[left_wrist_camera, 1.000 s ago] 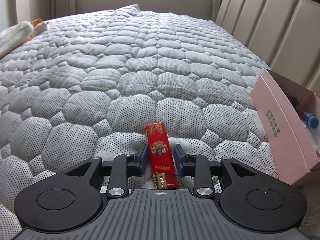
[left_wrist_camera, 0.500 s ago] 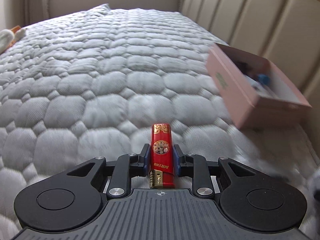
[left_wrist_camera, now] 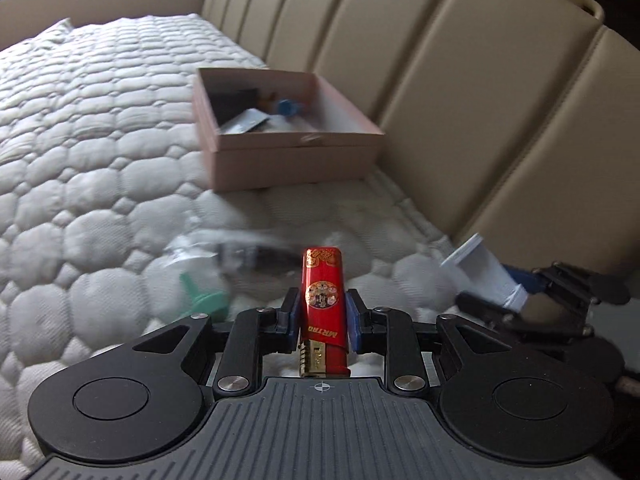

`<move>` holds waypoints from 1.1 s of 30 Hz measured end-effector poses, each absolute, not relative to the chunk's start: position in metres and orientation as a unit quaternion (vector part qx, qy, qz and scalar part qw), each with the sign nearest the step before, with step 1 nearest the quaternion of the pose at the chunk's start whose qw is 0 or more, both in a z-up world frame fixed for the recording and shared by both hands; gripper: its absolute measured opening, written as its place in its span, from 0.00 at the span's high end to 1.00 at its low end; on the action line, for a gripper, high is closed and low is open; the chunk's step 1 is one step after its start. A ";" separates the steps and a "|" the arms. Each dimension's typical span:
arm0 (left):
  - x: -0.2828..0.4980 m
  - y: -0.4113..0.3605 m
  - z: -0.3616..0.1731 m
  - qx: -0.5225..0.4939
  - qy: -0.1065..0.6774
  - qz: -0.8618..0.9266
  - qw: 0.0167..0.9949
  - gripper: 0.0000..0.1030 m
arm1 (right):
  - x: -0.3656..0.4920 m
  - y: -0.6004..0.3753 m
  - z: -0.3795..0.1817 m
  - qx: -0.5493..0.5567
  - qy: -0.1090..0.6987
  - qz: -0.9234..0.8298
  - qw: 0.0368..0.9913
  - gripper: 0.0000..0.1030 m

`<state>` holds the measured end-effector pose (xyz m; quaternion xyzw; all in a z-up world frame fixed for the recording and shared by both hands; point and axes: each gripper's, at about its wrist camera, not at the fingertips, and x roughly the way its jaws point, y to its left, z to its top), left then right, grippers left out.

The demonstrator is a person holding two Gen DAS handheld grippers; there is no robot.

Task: Organize rigid objects
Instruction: 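Drop the red lighter and battery charger into the pink box with both grippers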

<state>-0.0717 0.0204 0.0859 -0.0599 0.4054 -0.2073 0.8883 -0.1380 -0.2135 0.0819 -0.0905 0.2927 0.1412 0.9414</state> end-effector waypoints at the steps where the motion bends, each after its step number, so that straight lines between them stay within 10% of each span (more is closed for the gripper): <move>1: -0.068 0.015 0.090 -0.060 0.401 -0.210 0.890 0.74 | -0.142 -0.214 0.083 -0.090 0.290 0.144 0.942 0.54; 12: 0.076 -0.024 0.155 -0.081 0.309 -0.152 0.935 0.74 | -0.160 -0.227 0.086 -0.082 0.253 0.158 0.951 0.54; 19: 0.158 -0.038 0.107 -0.116 0.386 -0.078 0.912 0.73 | -0.150 -0.237 0.075 -0.065 0.255 0.166 0.950 0.54; 33: 0.031 0.003 0.082 -0.072 0.385 -0.155 0.907 0.73 | -0.135 -0.221 0.070 -0.067 0.284 0.172 0.941 0.54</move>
